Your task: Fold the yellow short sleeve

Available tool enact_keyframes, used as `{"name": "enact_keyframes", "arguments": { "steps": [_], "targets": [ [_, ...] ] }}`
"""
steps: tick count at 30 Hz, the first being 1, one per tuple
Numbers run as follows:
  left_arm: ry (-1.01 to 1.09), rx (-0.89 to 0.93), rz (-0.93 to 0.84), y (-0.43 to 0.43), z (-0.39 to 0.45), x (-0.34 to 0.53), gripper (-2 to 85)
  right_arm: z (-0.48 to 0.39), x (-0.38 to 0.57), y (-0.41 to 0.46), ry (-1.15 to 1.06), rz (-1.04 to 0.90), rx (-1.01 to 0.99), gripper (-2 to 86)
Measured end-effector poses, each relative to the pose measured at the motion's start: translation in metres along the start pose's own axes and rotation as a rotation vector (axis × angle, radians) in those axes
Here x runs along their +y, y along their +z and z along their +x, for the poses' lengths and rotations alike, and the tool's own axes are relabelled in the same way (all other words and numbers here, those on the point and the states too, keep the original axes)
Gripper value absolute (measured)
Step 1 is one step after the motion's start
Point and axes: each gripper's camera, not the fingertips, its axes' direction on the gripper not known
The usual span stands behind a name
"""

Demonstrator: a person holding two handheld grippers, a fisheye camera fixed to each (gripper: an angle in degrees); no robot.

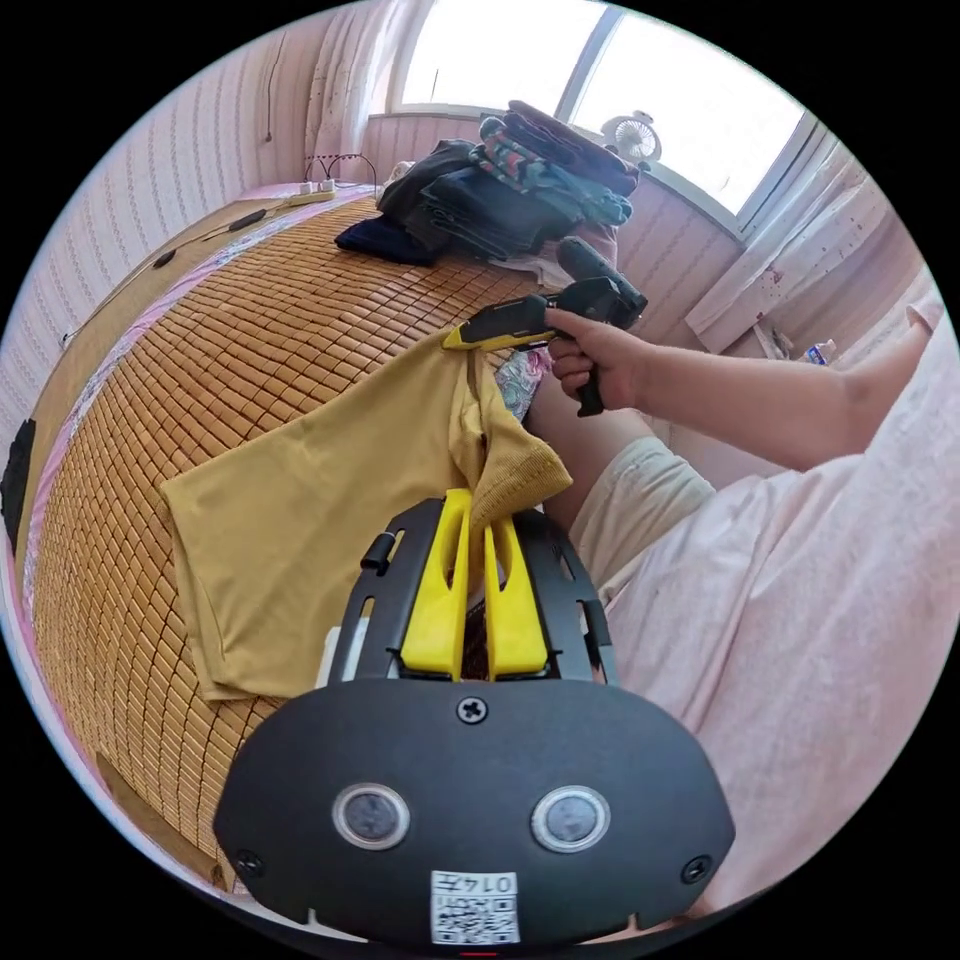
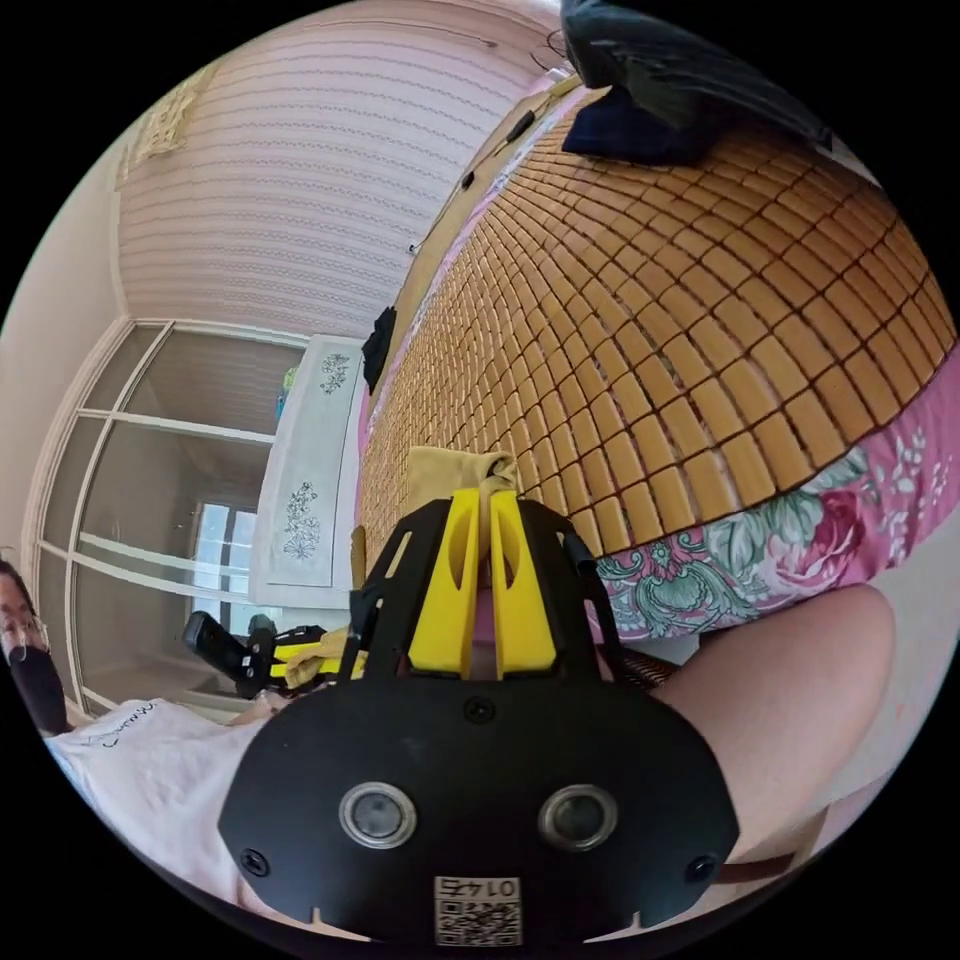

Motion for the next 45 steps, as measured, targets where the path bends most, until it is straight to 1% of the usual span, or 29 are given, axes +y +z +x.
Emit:
{"name": "enact_keyframes", "arguments": {
  "steps": [4,7,9,11,13,15,17,20,23,26,28,29,32,36,41,43,45],
  "targets": [
    [-0.027,0.108,0.103,-0.02,-0.007,-0.003,-0.9,-0.043,-0.012,-0.038,-0.107,0.031,0.057,0.8],
    [-0.085,0.119,0.143,-0.032,-0.019,0.007,-0.9,-0.088,-0.028,-0.035,-0.215,-0.006,0.162,0.7],
    [-0.138,0.1,0.153,-0.04,-0.031,0.018,-0.9,-0.119,-0.042,-0.013,-0.29,-0.078,0.208,0.7],
    [-0.208,0.072,0.158,-0.047,-0.045,0.033,-0.9,-0.157,-0.06,0.031,-0.392,-0.175,0.249,0.8],
    [-0.318,0.027,0.157,-0.054,-0.067,0.055,-0.9,-0.18,-0.074,0.072,-0.426,-0.244,0.266,0.8],
    [-0.4,0.0,0.15,-0.057,-0.083,0.07,-0.9,-0.2,-0.087,0.115,-0.437,-0.31,0.285,0.8],
    [-0.467,-0.019,0.136,-0.058,-0.098,0.081,-0.9,-0.221,-0.1,0.174,-0.437,-0.383,0.366,0.9],
    [-0.563,-0.046,0.118,-0.059,-0.121,0.095,-0.6,-0.235,-0.113,0.235,-0.398,-0.45,0.466,1.0],
    [-0.648,-0.044,0.101,-0.06,-0.141,0.106,0.4,-0.248,-0.123,0.275,-0.368,-0.49,0.505,1.4],
    [-0.732,-0.055,0.097,-0.063,-0.157,0.118,3.5,-0.26,-0.132,0.297,-0.374,-0.49,0.565,2.3],
    [-0.782,-0.103,0.036,-0.066,-0.169,0.127,5.3,-0.267,-0.136,0.302,-0.382,-0.477,0.518,3.3],
    [-0.788,-0.113,0.024,-0.067,-0.171,0.129,5.5,-0.271,-0.14,0.301,-0.393,-0.46,0.477,4.2],
    [-0.804,-0.103,-0.006,-0.077,-0.181,0.14,6.4,-0.282,-0.147,0.293,-0.453,-0.397,0.447,5.6],
    [-0.814,-0.103,-0.051,-0.095,-0.186,0.154,6.9,-0.294,-0.154,0.292,-0.572,-0.377,0.523,6.8],
    [-0.76,-0.163,-0.036,-0.12,-0.18,0.165,7.4,-0.303,-0.154,0.328,-0.758,-0.515,0.65,13.8],
    [-0.707,-0.139,0.012,-0.127,-0.176,0.163,8.3,-0.303,-0.153,0.343,-0.79,-0.575,0.68,13.8],
    [-0.67,-0.121,0.039,-0.13,-0.174,0.159,8.9,-0.304,-0.152,0.354,-0.799,-0.64,0.672,11.5]
  ]
}}
